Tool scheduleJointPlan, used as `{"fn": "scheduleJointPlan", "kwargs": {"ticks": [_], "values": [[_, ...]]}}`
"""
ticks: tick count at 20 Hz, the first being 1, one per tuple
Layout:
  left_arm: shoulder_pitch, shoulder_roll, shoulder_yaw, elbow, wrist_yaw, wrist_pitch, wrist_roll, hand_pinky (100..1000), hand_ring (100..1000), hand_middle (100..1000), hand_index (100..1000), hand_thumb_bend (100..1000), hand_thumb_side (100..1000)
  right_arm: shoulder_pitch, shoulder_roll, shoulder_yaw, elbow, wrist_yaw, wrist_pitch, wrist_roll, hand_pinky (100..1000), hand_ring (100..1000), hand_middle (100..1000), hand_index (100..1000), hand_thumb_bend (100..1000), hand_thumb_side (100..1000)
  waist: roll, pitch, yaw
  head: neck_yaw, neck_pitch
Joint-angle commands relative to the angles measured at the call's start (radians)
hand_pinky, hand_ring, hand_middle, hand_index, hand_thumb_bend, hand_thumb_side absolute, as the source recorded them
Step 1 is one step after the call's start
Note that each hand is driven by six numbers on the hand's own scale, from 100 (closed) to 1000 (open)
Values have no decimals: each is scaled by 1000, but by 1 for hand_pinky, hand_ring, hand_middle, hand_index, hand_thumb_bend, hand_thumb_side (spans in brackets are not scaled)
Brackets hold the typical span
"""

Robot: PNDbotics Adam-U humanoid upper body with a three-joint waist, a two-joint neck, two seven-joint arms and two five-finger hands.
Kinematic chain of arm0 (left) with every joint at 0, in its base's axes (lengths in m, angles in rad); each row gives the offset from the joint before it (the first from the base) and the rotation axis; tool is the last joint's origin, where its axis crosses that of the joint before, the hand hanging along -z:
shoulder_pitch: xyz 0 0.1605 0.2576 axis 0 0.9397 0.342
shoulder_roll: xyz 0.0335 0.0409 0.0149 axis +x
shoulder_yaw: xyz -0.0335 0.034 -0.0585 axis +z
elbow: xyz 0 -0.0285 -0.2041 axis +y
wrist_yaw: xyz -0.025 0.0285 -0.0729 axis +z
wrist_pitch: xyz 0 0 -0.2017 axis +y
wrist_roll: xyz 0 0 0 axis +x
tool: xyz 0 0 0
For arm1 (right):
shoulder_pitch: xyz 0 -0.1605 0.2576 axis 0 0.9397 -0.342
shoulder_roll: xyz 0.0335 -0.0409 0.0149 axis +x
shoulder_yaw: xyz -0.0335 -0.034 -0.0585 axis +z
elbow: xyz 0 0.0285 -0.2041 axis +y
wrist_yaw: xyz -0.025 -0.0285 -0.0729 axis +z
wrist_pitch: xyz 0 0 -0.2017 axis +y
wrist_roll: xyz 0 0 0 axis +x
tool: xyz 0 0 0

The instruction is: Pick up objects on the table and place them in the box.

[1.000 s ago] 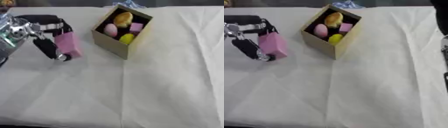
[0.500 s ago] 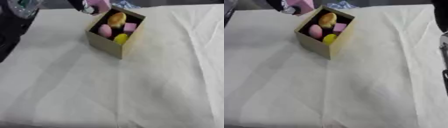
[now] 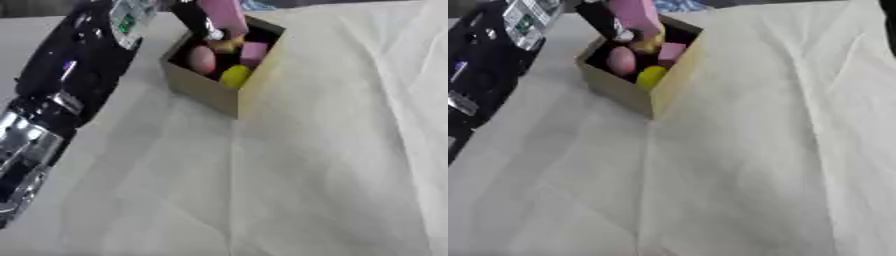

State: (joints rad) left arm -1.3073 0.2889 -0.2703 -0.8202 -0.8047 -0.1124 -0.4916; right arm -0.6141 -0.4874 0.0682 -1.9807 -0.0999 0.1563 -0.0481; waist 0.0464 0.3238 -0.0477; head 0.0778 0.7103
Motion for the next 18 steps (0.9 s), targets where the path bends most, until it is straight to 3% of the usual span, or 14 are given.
{"fn": "scheduleJointPlan", "kwargs": {"ticks": [1, 6, 7, 8, 13, 18], "values": [[-29, -4, 26, 33, -41, -21, 15, 673, 590, 554, 729, 327, 308, -20, -25, -3, -19, -2, 1, 1, 905, 866, 591, 704, 100, 620, -8, -15, -3, 8, -20], [-26, -14, 40, 64, -80, -40, 8, 727, 667, 635, 811, 434, 407, -24, -26, -3, -19, -4, 2, 1, 905, 866, 591, 704, 100, 621, -11, -7, -3, 9, -19], [-26, -14, 41, 63, -86, -44, 3, 811, 797, 785, 906, 567, 492, -24, -26, -3, -19, -5, 2, 1, 905, 866, 591, 704, 100, 621, -11, -7, -2, 9, -18], [-26, -14, 42, 59, -93, -47, -1, 860, 852, 844, 953, 652, 546, -23, -26, -3, -19, -5, 2, 2, 906, 866, 590, 703, 100, 621, -11, -7, -2, 9, -17], [-25, -2, 56, 15, -161, -12, 31, 878, 872, 867, 983, 759, 581, -15, -20, -4, -19, -7, 4, 1, 906, 866, 591, 704, 100, 620, -11, -19, 6, 4, -8], [-22, 1, 63, -15, -199, 18, 51, 880, 874, 863, 971, 791, 578, -6, -10, -4, -19, -7, 4, 0, 906, 865, 591, 704, 100, 617, -13, -38, 15, 0, 3]]}}
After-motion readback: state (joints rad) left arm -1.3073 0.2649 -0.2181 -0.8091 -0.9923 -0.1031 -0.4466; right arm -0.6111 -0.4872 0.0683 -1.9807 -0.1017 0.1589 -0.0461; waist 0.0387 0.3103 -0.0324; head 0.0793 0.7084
